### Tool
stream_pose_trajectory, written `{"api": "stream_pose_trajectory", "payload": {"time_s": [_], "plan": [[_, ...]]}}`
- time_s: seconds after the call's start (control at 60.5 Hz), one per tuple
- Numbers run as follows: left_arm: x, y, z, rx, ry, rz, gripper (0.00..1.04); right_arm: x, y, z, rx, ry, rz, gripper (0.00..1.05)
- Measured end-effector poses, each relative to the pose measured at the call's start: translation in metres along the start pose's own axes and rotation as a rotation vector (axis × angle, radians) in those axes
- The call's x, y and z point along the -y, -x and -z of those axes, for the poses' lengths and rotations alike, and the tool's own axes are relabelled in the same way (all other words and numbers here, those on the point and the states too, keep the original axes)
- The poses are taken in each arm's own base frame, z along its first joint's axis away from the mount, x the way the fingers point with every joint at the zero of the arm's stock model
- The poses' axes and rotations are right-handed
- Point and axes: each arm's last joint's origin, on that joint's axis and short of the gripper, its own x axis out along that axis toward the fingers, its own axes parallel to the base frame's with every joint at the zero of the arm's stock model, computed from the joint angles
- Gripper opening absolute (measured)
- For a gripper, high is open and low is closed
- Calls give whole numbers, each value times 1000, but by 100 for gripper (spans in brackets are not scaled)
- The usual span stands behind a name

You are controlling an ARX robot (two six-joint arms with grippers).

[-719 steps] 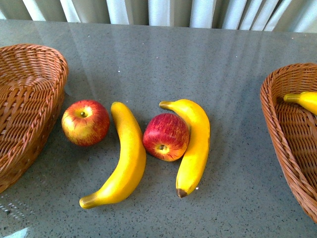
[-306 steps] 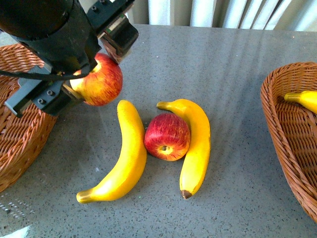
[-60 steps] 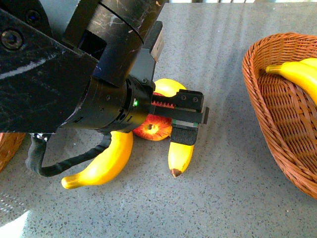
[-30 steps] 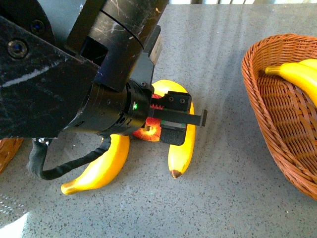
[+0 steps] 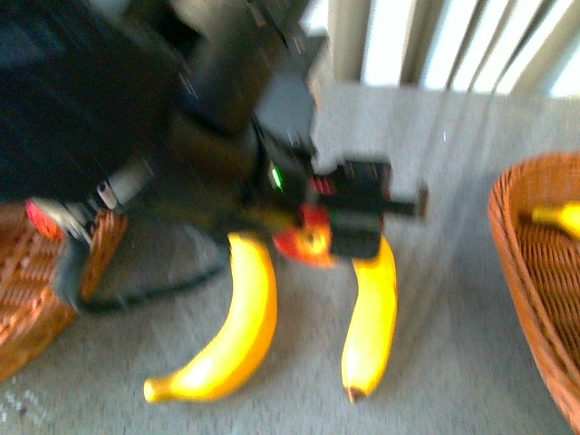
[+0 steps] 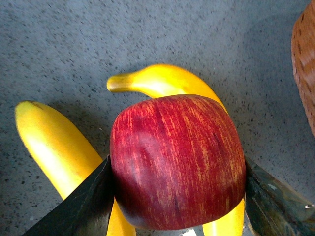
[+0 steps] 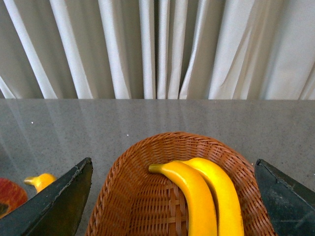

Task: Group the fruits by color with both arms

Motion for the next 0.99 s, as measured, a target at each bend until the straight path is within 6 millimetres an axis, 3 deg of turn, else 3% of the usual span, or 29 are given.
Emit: {"api": "stream_pose_trajectory", "payload": {"time_s": [0.198,0.314,0.612,0.827,0.992], "plan": [[-31,21,-25,127,75,-100,63,0,0,0,0,0,0,96],[-61,31,-36,211,134,-217,63,0,0,0,0,0,0,96],[-125,45,-47,343,250,-465,63,0,0,0,0,0,0,96],[-163,44,-42,342,318,-553,63,0,0,0,0,0,0,96],[-174,34,-35,320,336,-557,87,0,0,0,0,0,0,96]]}}
